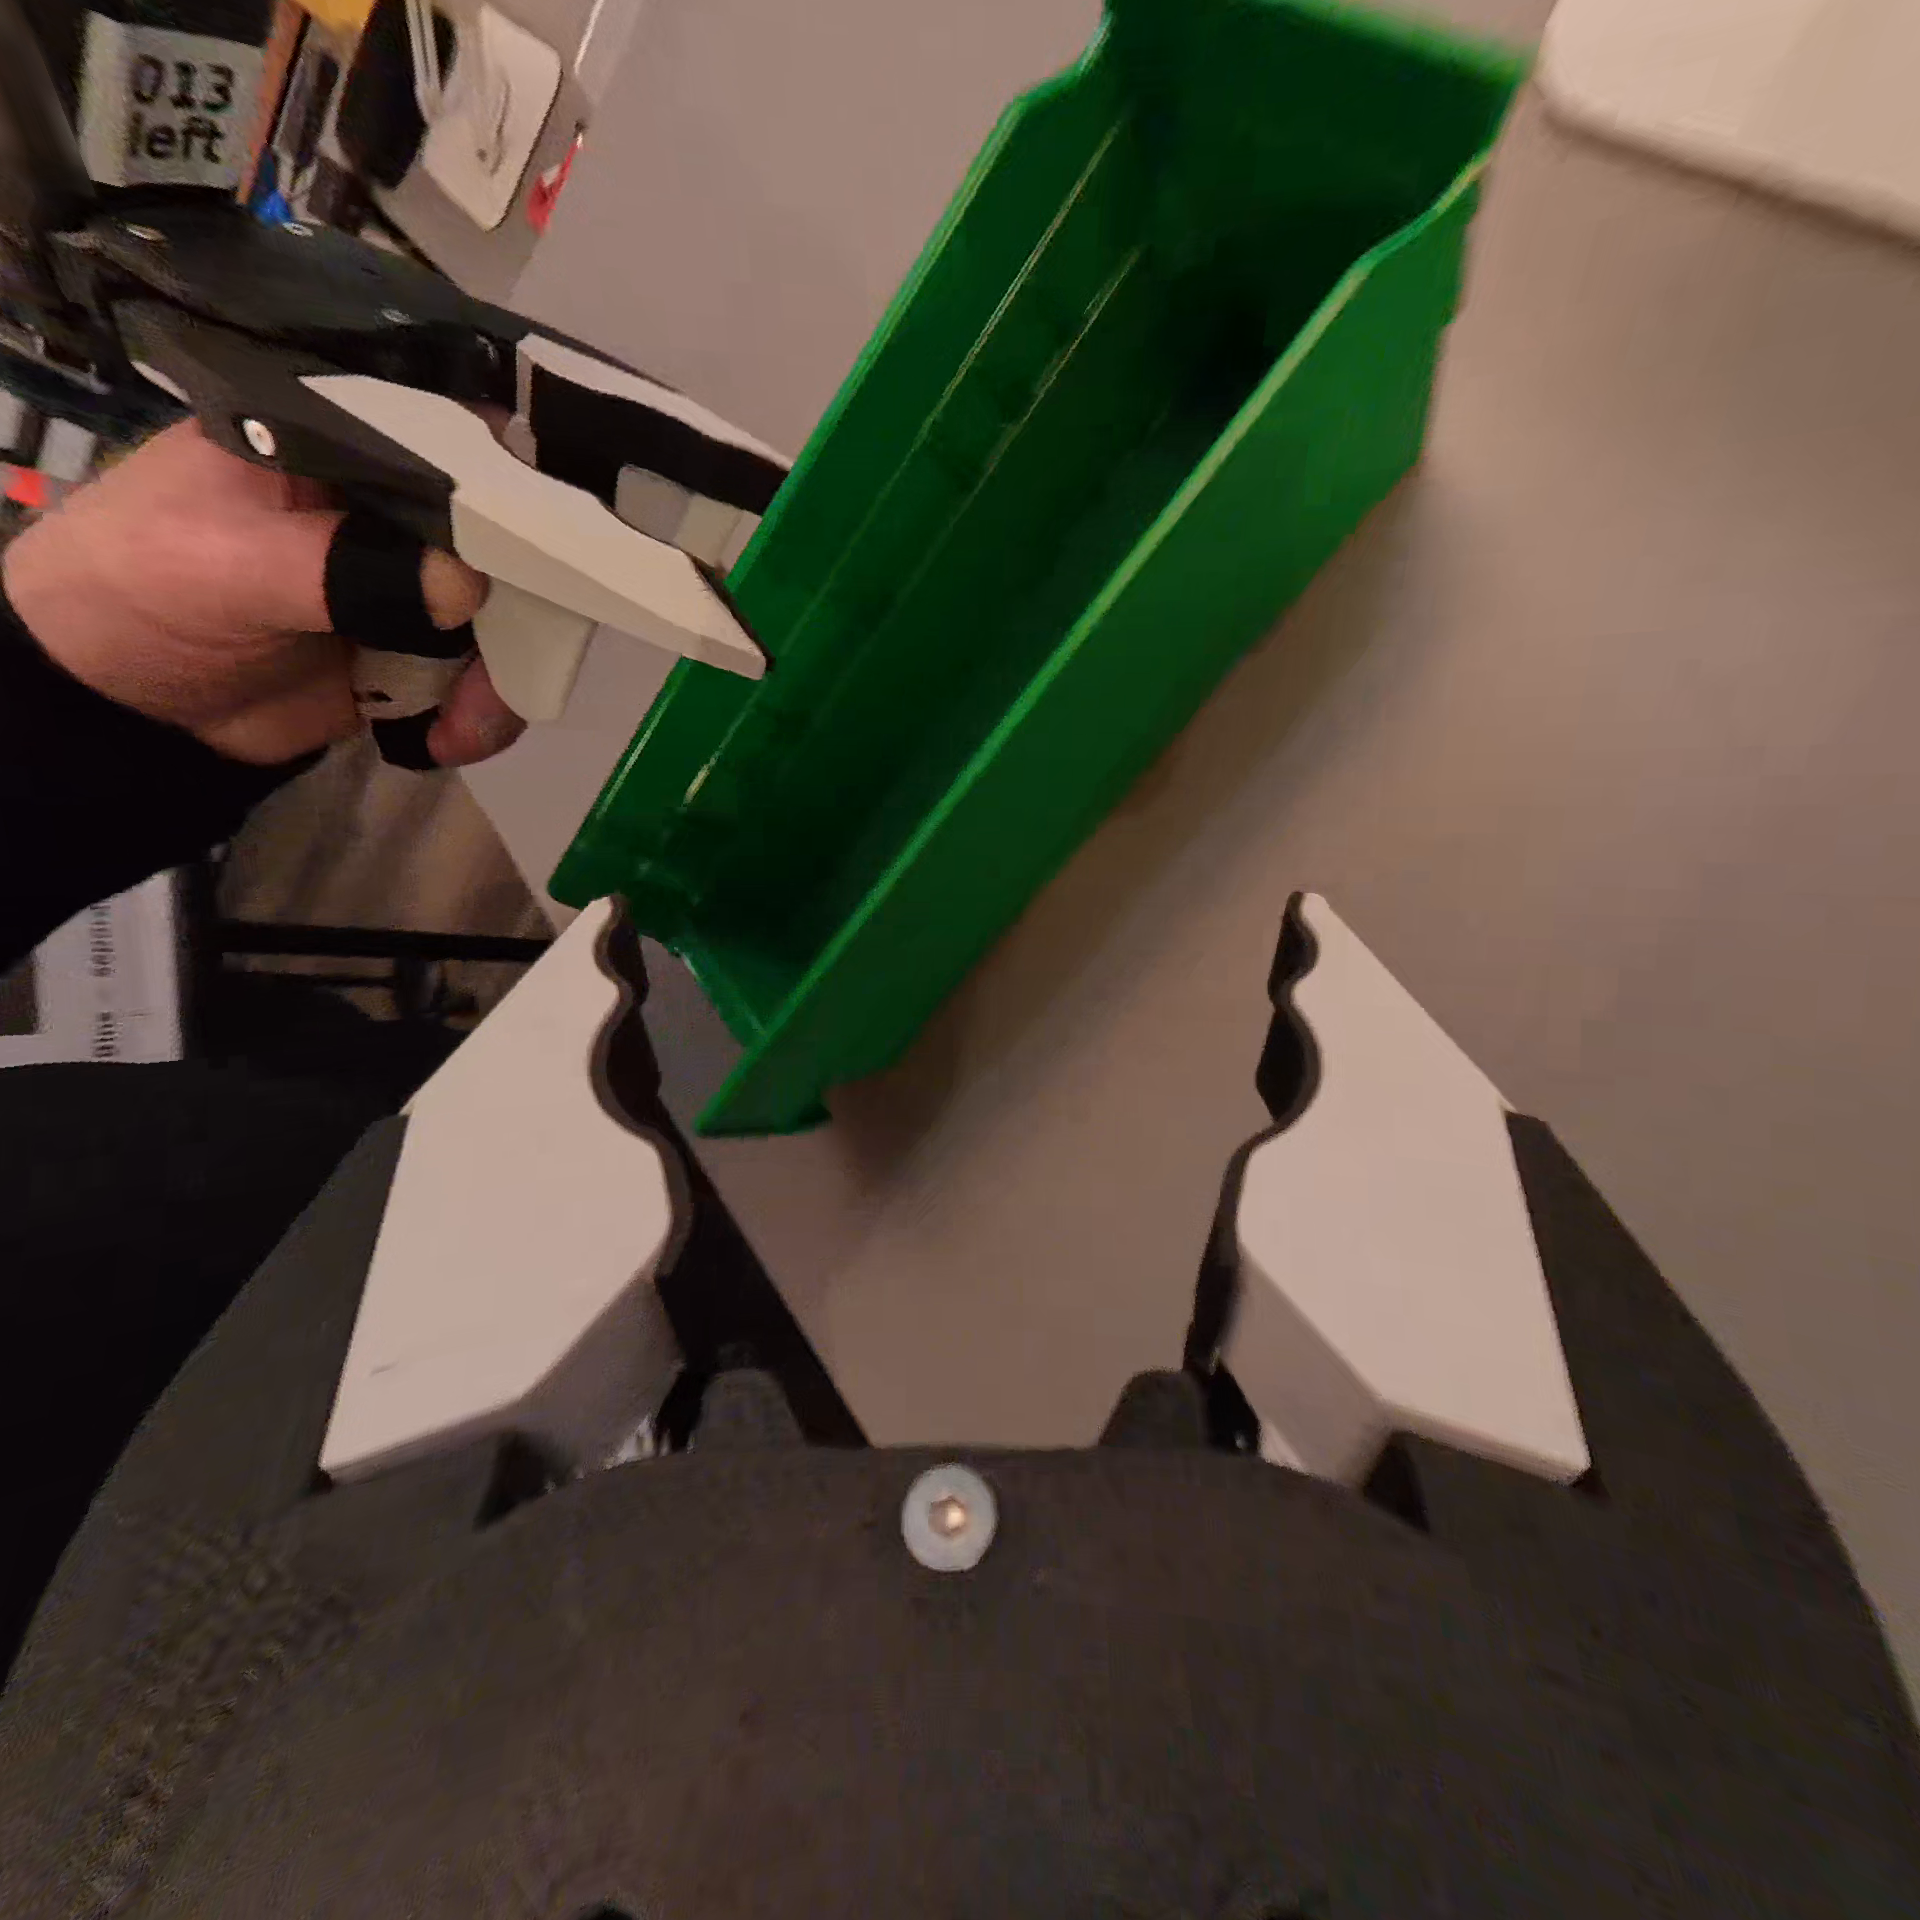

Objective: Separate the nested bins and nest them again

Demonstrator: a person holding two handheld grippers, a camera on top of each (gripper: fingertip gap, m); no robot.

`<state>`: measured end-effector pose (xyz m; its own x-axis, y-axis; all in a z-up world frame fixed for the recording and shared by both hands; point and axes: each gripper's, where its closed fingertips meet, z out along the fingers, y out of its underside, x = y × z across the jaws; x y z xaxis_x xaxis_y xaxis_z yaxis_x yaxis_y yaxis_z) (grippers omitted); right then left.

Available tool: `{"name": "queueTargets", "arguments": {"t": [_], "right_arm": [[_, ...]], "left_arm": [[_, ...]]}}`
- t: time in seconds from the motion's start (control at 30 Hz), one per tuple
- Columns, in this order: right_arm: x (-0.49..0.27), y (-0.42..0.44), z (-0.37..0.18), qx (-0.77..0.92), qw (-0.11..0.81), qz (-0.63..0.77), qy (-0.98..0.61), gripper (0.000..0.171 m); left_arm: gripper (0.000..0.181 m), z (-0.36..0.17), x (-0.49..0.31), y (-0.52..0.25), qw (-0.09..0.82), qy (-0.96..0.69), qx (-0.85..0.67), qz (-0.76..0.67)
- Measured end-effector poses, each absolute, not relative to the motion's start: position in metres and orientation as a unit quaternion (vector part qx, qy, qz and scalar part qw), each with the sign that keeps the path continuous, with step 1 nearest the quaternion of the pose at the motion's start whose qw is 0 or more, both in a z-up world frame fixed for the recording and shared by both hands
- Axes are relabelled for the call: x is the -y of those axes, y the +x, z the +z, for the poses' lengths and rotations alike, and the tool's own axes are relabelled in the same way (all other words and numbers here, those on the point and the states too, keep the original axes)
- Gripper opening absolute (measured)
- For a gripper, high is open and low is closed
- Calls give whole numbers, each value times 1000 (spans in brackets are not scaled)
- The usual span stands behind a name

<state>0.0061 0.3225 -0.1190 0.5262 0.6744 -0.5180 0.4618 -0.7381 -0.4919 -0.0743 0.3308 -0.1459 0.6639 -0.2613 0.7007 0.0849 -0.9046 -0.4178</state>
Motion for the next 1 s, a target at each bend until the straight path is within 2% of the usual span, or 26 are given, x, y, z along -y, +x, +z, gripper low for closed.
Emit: {"name": "queueTargets", "arguments": {"t": [0.2, 0.33, 0.53, 0.63, 0.77, 1.0], "right_arm": [[-301, -2, -138, 341, 125, 313, -878, 143], [-296, 12, -149, 358, 131, 232, -895, 155], [-288, 37, -182, 393, 118, 133, -902, 155], [-291, 45, -188, 408, 143, 111, -895, 140], [-295, 49, -183, 421, 147, 118, -887, 121], [-310, 65, -171, 381, 160, 178, -893, 107]], "left_arm": [[98, -136, -312, -37, 179, -849, 32, -496], [108, -128, -301, -11, 149, -827, 48, -541], [106, -116, -282, 24, 72, -777, 47, -624], [105, -112, -278, 24, 32, -749, 68, -659], [96, -113, -296, -4, 67, -750, 92, -651], [94, -114, -313, -38, 108, -768, 98, -623]]}}
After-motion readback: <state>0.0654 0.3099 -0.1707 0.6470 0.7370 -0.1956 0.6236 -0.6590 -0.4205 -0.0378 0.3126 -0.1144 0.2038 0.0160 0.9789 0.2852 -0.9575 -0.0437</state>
